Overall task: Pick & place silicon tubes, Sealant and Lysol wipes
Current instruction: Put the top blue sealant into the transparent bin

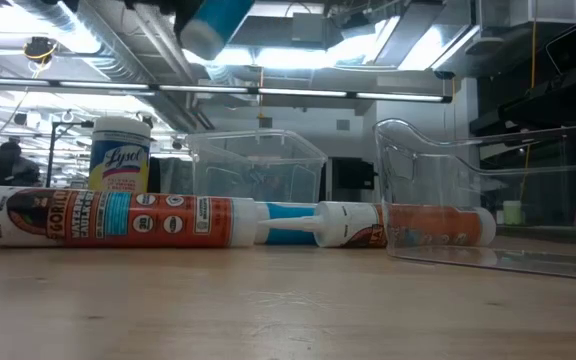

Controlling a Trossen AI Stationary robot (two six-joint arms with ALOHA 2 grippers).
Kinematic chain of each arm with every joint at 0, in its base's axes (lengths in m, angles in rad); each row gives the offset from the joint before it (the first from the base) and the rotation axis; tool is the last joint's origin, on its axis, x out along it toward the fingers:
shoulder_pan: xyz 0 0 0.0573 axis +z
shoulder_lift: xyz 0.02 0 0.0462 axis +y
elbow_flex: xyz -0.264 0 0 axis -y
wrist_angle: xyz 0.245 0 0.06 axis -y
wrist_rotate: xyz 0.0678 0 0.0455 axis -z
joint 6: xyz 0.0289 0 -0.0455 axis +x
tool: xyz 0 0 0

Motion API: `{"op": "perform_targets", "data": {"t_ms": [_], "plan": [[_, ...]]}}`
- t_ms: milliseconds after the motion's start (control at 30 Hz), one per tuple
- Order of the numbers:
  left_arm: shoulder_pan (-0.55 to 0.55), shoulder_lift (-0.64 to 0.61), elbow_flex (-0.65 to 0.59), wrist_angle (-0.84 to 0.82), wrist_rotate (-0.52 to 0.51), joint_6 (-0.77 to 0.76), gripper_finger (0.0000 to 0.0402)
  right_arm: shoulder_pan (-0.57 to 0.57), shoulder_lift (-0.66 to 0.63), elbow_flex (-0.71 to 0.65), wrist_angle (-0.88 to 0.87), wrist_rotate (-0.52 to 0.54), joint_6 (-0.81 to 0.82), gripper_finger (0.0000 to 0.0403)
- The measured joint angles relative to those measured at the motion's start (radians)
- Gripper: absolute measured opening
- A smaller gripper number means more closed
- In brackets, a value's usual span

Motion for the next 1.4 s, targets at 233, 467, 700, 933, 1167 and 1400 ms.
{"op": "perform_targets", "data": {"t_ms": [233,467,700,933,1167,1400], "plan": [[0.028,0.000,0.000,0.113,-0.008,-0.154,0.0211,0.000,0.000,0.000,0.000,0.000,0.001,0.0045],[0.059,0.000,0.000,0.134,0.014,-0.264,0.0211,0.000,0.000,0.000,0.000,0.000,0.000,0.0045],[0.078,0.000,0.000,0.135,-0.074,-0.378,0.0211,-0.001,0.000,0.000,0.009,0.044,-0.027,0.0046],[0.077,0.025,0.000,0.142,-0.196,-0.450,0.0211,-0.004,0.000,0.000,0.031,0.184,-0.142,0.0045],[0.074,0.087,0.001,0.256,-0.283,-0.478,0.0211,-0.004,0.001,0.000,0.031,0.195,-0.130,0.0046],[0.074,0.168,0.001,0.392,-0.304,-0.496,0.0211,-0.005,0.004,0.000,0.109,0.245,0.416,0.0046]]}}
